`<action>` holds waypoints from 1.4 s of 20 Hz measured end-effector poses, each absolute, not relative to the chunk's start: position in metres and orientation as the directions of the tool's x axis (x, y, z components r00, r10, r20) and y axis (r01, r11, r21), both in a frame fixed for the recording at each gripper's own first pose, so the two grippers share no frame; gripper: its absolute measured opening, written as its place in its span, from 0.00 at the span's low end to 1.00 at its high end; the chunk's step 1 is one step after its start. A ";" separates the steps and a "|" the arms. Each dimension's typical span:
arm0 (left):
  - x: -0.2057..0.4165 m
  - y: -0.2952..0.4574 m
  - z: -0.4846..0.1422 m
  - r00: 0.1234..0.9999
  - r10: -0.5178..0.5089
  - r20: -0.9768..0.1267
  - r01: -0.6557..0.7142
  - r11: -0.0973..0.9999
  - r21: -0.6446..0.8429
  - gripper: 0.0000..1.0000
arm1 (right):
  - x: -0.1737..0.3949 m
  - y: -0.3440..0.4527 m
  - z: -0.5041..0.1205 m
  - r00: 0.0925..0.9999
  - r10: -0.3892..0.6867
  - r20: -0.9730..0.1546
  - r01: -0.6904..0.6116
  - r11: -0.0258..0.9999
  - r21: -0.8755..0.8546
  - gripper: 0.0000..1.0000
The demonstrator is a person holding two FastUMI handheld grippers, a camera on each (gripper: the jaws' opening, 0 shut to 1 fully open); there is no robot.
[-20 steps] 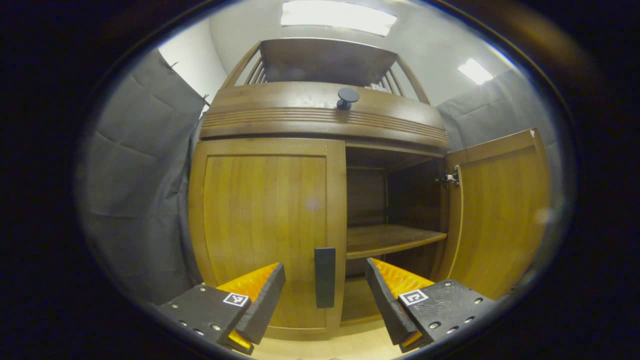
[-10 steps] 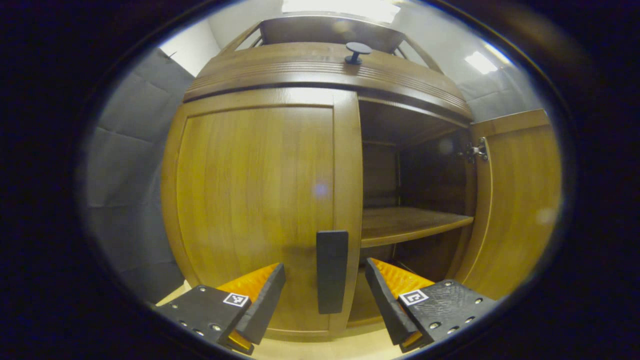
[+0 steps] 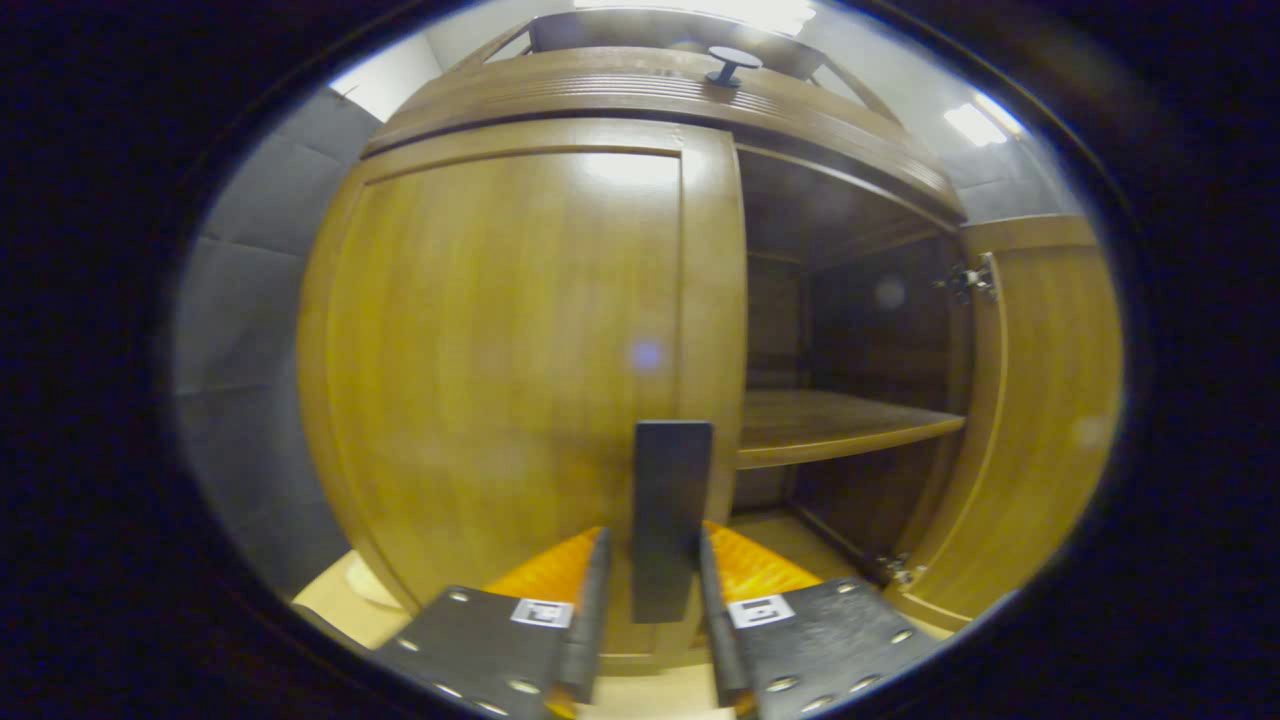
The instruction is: Open the right door of the double-door shoe cabinet with the right hand, and open the left door with the left hand.
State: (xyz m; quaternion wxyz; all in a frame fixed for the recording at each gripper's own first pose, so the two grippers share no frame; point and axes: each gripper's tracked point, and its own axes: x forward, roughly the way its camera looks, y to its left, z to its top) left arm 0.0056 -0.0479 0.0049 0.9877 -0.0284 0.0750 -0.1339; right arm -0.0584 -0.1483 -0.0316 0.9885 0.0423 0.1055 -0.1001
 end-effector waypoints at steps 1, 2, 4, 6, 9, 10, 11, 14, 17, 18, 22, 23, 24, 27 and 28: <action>0.006 -0.046 0.002 0.955 -0.258 -0.147 0.253 0.966 -0.051 0.21 | -0.059 -0.148 -0.033 0.958 -0.185 -0.218 0.203 0.977 0.063 0.95; 0.005 -0.043 0.002 0.957 -0.249 -0.148 0.244 0.969 -0.047 0.32 | -0.058 -0.147 -0.033 0.959 -0.182 -0.218 0.200 0.977 0.066 0.95; 0.005 -0.044 0.006 0.957 -0.251 -0.148 0.244 0.968 -0.060 0.17 | -0.056 -0.145 -0.032 0.961 -0.171 -0.216 0.192 0.978 0.078 0.95; 0.003 -0.044 0.009 0.952 -0.267 -0.147 0.262 0.964 -0.056 0.17 | -0.056 -0.143 -0.031 0.964 -0.157 -0.214 0.179 0.980 0.087 0.95; 0.001 -0.041 0.019 0.950 -0.277 -0.142 0.270 0.960 -0.070 0.17 | -0.052 -0.139 -0.028 0.969 -0.140 -0.202 0.162 0.982 0.095 0.95; -0.001 -0.040 0.022 0.950 -0.280 -0.141 0.273 0.960 -0.068 0.17 | -0.049 -0.135 -0.026 0.971 -0.130 -0.199 0.152 0.983 0.103 0.95; -0.001 -0.036 0.026 0.948 -0.286 -0.140 0.280 0.958 -0.065 0.17 | -0.046 -0.132 -0.024 0.973 -0.119 -0.196 0.142 0.984 0.109 0.95; 0.002 -0.032 0.035 0.942 -0.302 -0.147 0.293 0.953 -0.083 0.20 | -0.039 -0.125 -0.026 0.977 -0.090 -0.195 0.112 0.988 0.105 0.95; -0.001 -0.025 0.039 0.945 -0.293 -0.143 0.283 0.955 -0.087 0.29 | -0.030 -0.113 -0.024 0.981 -0.050 -0.189 0.072 0.991 0.112 0.95; -0.001 -0.025 0.041 0.948 -0.288 -0.139 0.278 0.957 -0.088 0.29 | -0.027 -0.110 -0.024 0.981 -0.043 -0.189 0.064 0.992 0.109 0.95; 0.001 -0.023 0.033 0.949 -0.284 -0.136 0.272 0.957 -0.103 0.29 | -0.021 -0.100 -0.028 0.980 0.004 -0.197 0.019 0.994 0.112 0.95; 0.002 -0.023 0.032 0.949 -0.284 -0.136 0.272 0.957 -0.106 0.29 | -0.016 -0.093 -0.026 0.980 0.015 -0.197 0.008 0.993 0.114 0.95; 0.002 -0.022 0.031 0.949 -0.283 -0.137 0.270 0.957 -0.107 0.29 | -0.012 -0.087 -0.025 0.980 0.026 -0.196 -0.003 0.993 0.114 0.95; 0.001 -0.021 0.027 0.952 -0.274 -0.135 0.260 0.959 -0.114 0.23 | -0.006 -0.078 -0.021 0.980 0.054 -0.190 -0.033 0.993 0.110 0.95; 0.001 -0.020 0.028 0.953 -0.270 -0.135 0.256 0.960 -0.115 0.17 | -0.004 -0.074 -0.020 0.980 0.062 -0.188 -0.041 0.993 0.109 0.95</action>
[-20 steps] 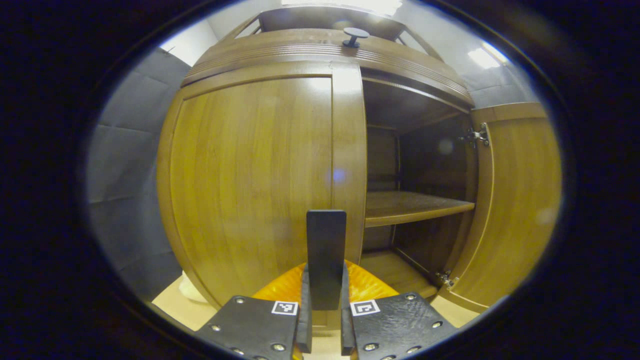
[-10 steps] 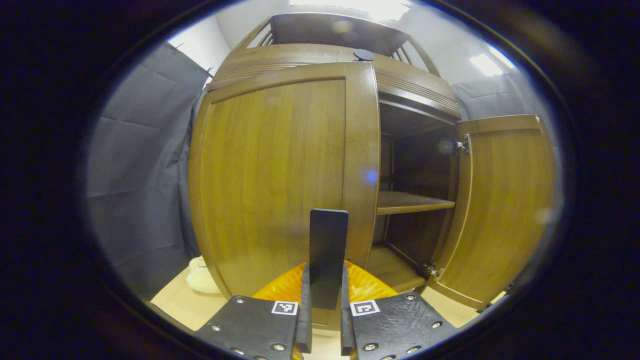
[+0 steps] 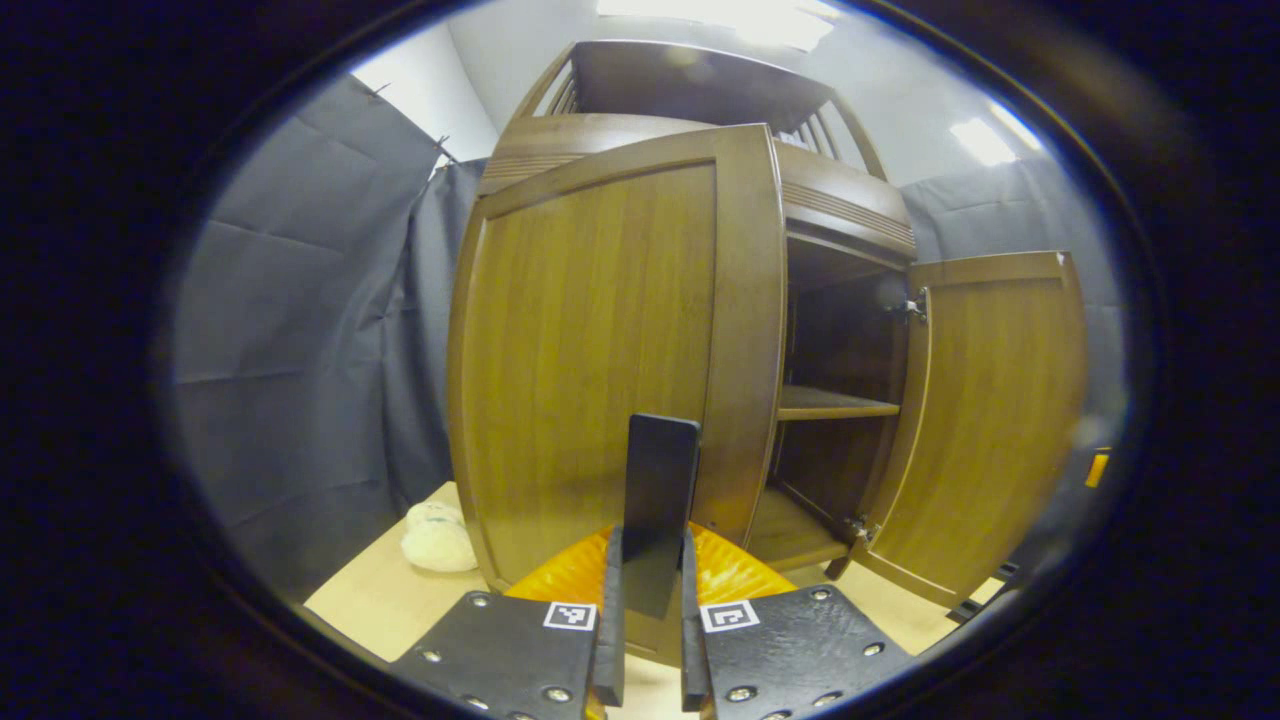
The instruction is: Open the right door of the double-door shoe cabinet with the right hand, and open the left door with the left hand.
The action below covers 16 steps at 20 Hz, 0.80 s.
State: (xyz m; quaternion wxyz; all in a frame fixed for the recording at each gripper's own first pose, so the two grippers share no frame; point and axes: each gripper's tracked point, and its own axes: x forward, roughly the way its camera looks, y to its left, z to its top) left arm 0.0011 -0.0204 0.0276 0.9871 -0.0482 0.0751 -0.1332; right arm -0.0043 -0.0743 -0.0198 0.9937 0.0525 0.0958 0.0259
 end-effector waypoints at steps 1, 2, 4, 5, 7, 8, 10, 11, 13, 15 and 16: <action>0.001 -0.019 0.028 0.954 -0.267 -0.135 0.252 0.961 -0.116 0.29 | -0.002 -0.071 -0.019 0.980 0.070 -0.186 -0.050 0.993 0.110 0.95; 0.001 -0.019 0.029 0.955 -0.263 -0.135 0.248 0.961 -0.118 0.27 | 0.000 -0.068 -0.019 0.980 0.078 -0.185 -0.058 0.992 0.112 0.95; 0.003 -0.017 0.032 0.955 -0.262 -0.139 0.245 0.961 -0.127 0.22 | 0.003 -0.060 -0.021 0.977 0.095 -0.190 -0.073 0.990 0.119 0.95; 0.005 -0.015 0.035 0.955 -0.261 -0.144 0.242 0.960 -0.139 0.20 | 0.005 -0.056 -0.022 0.976 0.105 -0.192 -0.082 0.989 0.122 0.95; 0.010 -0.007 0.038 0.955 -0.259 -0.147 0.238 0.960 -0.148 0.16 | 0.008 -0.046 -0.022 0.973 0.127 -0.195 -0.104 0.987 0.123 0.95; 0.010 -0.008 0.038 0.955 -0.257 -0.146 0.237 0.961 -0.142 0.29 | 0.010 -0.040 -0.024 0.970 0.139 -0.198 -0.117 0.986 0.122 0.95; 0.008 -0.010 0.041 0.957 -0.250 -0.144 0.233 0.964 -0.127 0.29 | 0.014 -0.028 -0.025 0.966 0.163 -0.199 -0.140 0.982 0.125 0.95; 0.010 -0.012 0.046 0.958 -0.247 -0.146 0.230 0.965 -0.124 0.29 | 0.015 -0.022 -0.025 0.964 0.176 -0.197 -0.153 0.980 0.129 0.95; 0.007 -0.019 0.046 0.960 -0.239 -0.148 0.224 0.968 -0.114 0.29 | 0.019 -0.008 -0.025 0.960 0.201 -0.196 -0.178 0.976 0.130 0.95; -0.002 -0.024 0.049 0.962 -0.232 -0.146 0.218 0.970 -0.105 0.27 | 0.023 0.005 -0.026 0.954 0.224 -0.199 -0.201 0.971 0.128 0.95; -0.005 -0.025 0.053 0.963 -0.227 -0.146 0.213 0.971 -0.106 0.27 | 0.023 0.011 -0.026 0.951 0.235 -0.199 -0.213 0.969 0.129 0.95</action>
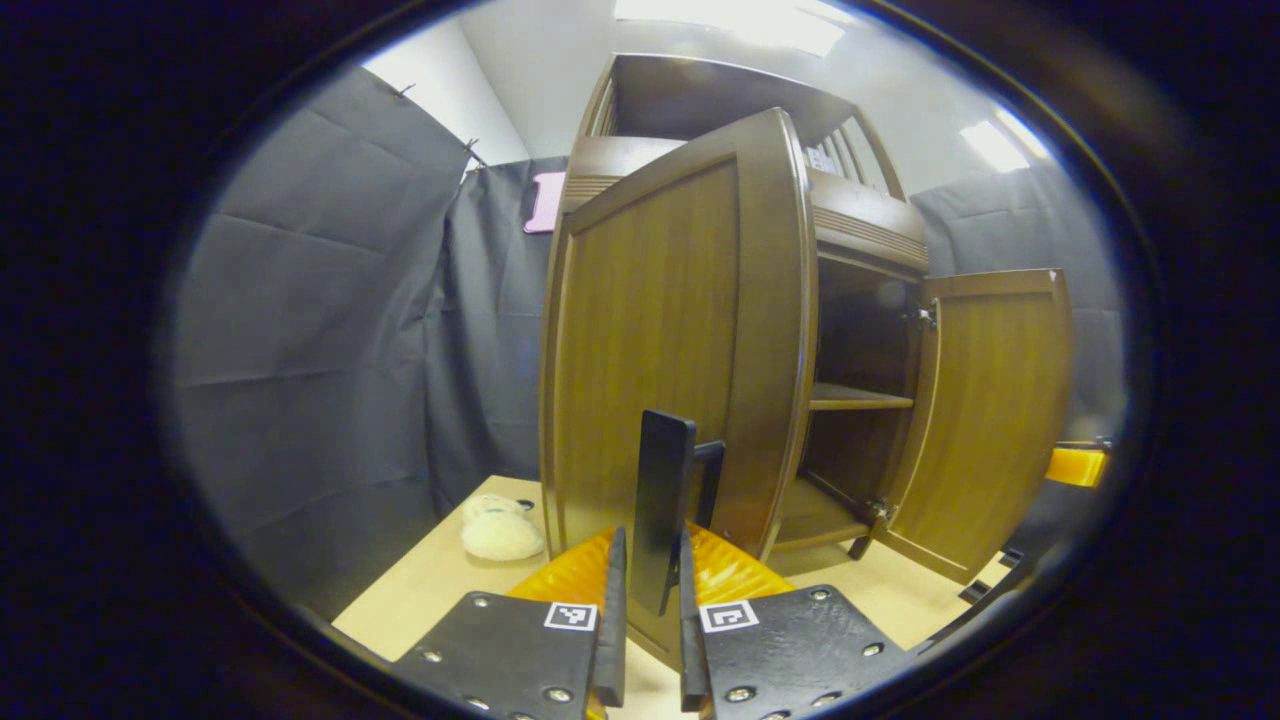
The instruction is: Open the right door of the double-door shoe cabinet with the right hand, and open the left door with the left hand.
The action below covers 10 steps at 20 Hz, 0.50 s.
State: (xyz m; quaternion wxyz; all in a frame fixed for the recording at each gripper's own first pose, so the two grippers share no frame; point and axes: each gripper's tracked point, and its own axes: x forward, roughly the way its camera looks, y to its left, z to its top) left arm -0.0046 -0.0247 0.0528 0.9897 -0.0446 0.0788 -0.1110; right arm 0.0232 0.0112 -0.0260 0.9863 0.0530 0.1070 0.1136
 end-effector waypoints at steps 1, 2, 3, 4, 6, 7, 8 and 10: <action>-0.006 -0.017 0.057 0.965 -0.217 -0.144 0.203 0.973 -0.108 0.26 | 0.024 0.018 -0.026 0.949 0.246 -0.198 -0.223 0.966 0.130 0.95; -0.008 -0.014 0.058 0.968 -0.204 -0.143 0.191 0.976 -0.105 0.25 | 0.024 0.025 -0.026 0.946 0.257 -0.196 -0.234 0.963 0.131 0.95; -0.009 -0.014 0.060 0.972 -0.187 -0.140 0.175 0.980 -0.092 0.24 | 0.024 0.031 -0.027 0.944 0.267 -0.193 -0.245 0.961 0.132 0.95; -0.011 -0.016 0.063 0.976 -0.167 -0.139 0.158 0.985 -0.076 0.24 | 0.025 0.037 -0.027 0.942 0.276 -0.192 -0.254 0.958 0.132 0.95; -0.017 -0.020 0.070 0.981 -0.147 -0.130 0.139 0.988 -0.071 0.22 | 0.026 0.048 -0.027 0.939 0.288 -0.190 -0.267 0.955 0.129 0.95; -0.016 -0.016 0.074 0.986 -0.115 -0.124 0.109 0.992 -0.056 0.28 | 0.026 0.053 -0.027 0.937 0.294 -0.190 -0.273 0.953 0.129 0.92; -0.029 -0.018 0.079 0.987 -0.106 -0.120 0.101 0.994 -0.045 0.28 | 0.027 0.056 -0.027 0.935 0.299 -0.190 -0.278 0.952 0.127 0.92; -0.033 -0.025 0.093 0.988 -0.096 -0.122 0.091 0.995 -0.052 0.27 | 0.028 0.064 -0.029 0.932 0.306 -0.196 -0.286 0.950 0.126 0.92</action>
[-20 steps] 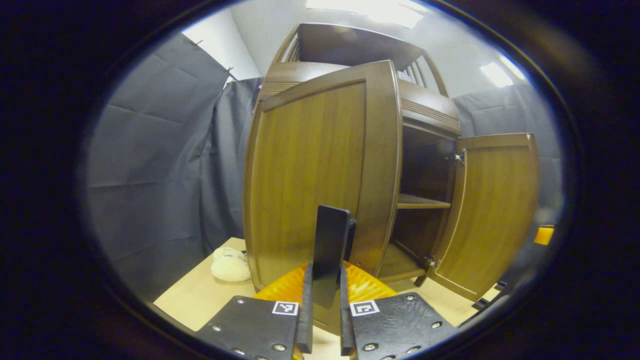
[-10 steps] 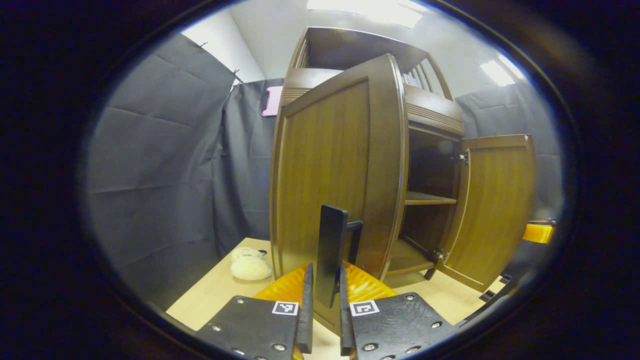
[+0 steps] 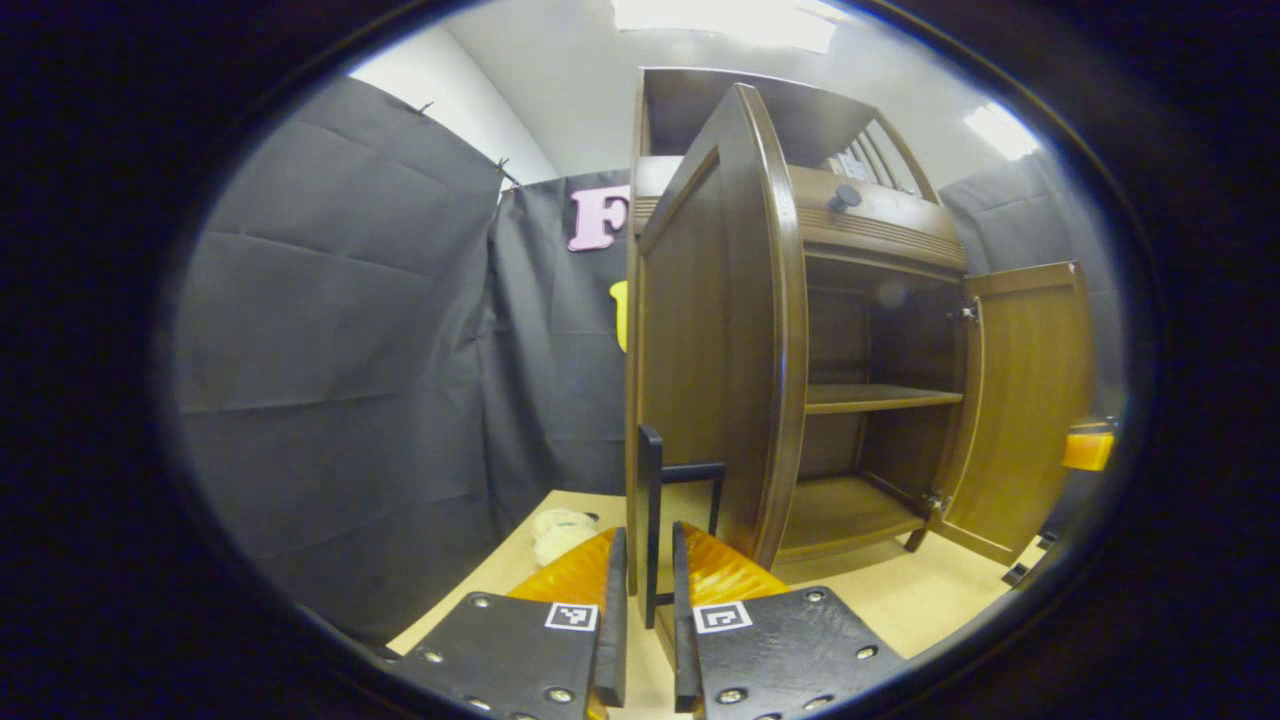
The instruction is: Open the right door of the double-door shoe cabinet with the right hand, and open the left door with the left hand.
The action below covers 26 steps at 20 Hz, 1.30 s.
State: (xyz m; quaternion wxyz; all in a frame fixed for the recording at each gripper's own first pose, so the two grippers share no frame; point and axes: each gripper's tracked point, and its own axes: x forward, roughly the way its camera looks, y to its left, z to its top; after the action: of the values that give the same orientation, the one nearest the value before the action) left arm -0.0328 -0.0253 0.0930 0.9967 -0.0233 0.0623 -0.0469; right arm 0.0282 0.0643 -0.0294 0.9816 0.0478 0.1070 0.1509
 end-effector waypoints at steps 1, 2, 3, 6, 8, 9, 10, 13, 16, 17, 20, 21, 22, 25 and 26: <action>-0.035 -0.019 0.096 0.989 -0.087 -0.122 0.081 0.995 -0.053 0.27 | 0.029 0.068 -0.030 0.930 0.309 -0.197 -0.288 0.949 0.128 0.95; -0.036 -0.015 0.097 0.990 -0.075 -0.121 0.070 0.997 -0.046 0.26 | 0.031 0.073 -0.030 0.930 0.312 -0.197 -0.290 0.948 0.131 0.95; -0.038 -0.012 0.103 0.991 -0.064 -0.121 0.059 0.998 -0.038 0.26 | 0.032 0.077 -0.029 0.929 0.315 -0.195 -0.292 0.947 0.134 0.95; -0.042 0.000 0.114 0.992 -0.046 -0.119 0.042 0.999 -0.031 0.25 | 0.034 0.093 -0.025 0.928 0.322 -0.186 -0.301 0.944 0.133 0.95; -0.045 0.003 0.115 0.993 -0.025 -0.118 0.022 0.999 -0.028 0.24 | 0.035 0.101 -0.020 0.931 0.321 -0.176 -0.302 0.945 0.126 0.95; -0.045 0.004 0.118 0.993 -0.016 -0.116 0.012 0.999 -0.031 0.24 | 0.034 0.104 -0.018 0.933 0.318 -0.169 -0.300 0.946 0.122 0.95; -0.045 0.004 0.116 0.993 -0.005 -0.114 0.001 1.000 -0.032 0.24 | 0.035 0.108 -0.017 0.935 0.315 -0.164 -0.298 0.947 0.119 0.95; -0.047 -0.003 0.115 0.993 -0.022 -0.117 0.016 0.998 -0.055 0.24 | 0.035 0.116 -0.011 0.939 0.308 -0.153 -0.294 0.950 0.105 0.95; -0.050 -0.002 0.121 0.994 -0.019 -0.109 0.014 0.999 -0.043 0.24 | 0.033 0.117 -0.001 0.946 0.298 -0.129 -0.287 0.953 0.097 0.95; -0.053 -0.003 0.125 0.995 -0.020 -0.098 0.016 0.999 -0.044 0.24 | 0.032 0.116 0.005 0.948 0.295 -0.115 -0.285 0.954 0.097 0.91; -0.071 -0.001 0.150 0.998 -0.024 -0.058 0.021 0.998 -0.054 0.24 | 0.023 0.102 0.017 0.957 0.280 -0.081 -0.275 0.959 0.074 0.91; -0.075 -0.004 0.161 0.999 -0.025 -0.048 0.023 0.998 -0.057 0.24 | 0.020 0.093 0.020 0.959 0.272 -0.072 -0.268 0.961 0.059 0.95; -0.082 -0.011 0.171 0.999 -0.029 -0.041 0.027 0.998 -0.061 0.24 | 0.016 0.083 0.022 0.962 0.264 -0.068 -0.261 0.964 0.046 0.95; -0.105 -0.052 0.193 0.999 -0.038 -0.023 0.036 0.996 -0.085 0.24 | 0.001 0.055 0.023 0.965 0.252 -0.074 -0.250 0.967 0.041 0.91; -0.111 -0.064 0.198 0.999 -0.047 -0.016 0.046 0.995 -0.087 0.23 | -0.004 0.045 0.024 0.967 0.247 -0.070 -0.244 0.969 0.044 0.95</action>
State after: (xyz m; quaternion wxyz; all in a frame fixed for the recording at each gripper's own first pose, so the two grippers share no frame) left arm -0.1112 -0.0637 0.1978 0.9988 -0.0431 0.0088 -0.0233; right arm -0.0044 0.0452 0.0243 0.9914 0.0175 0.0376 0.1238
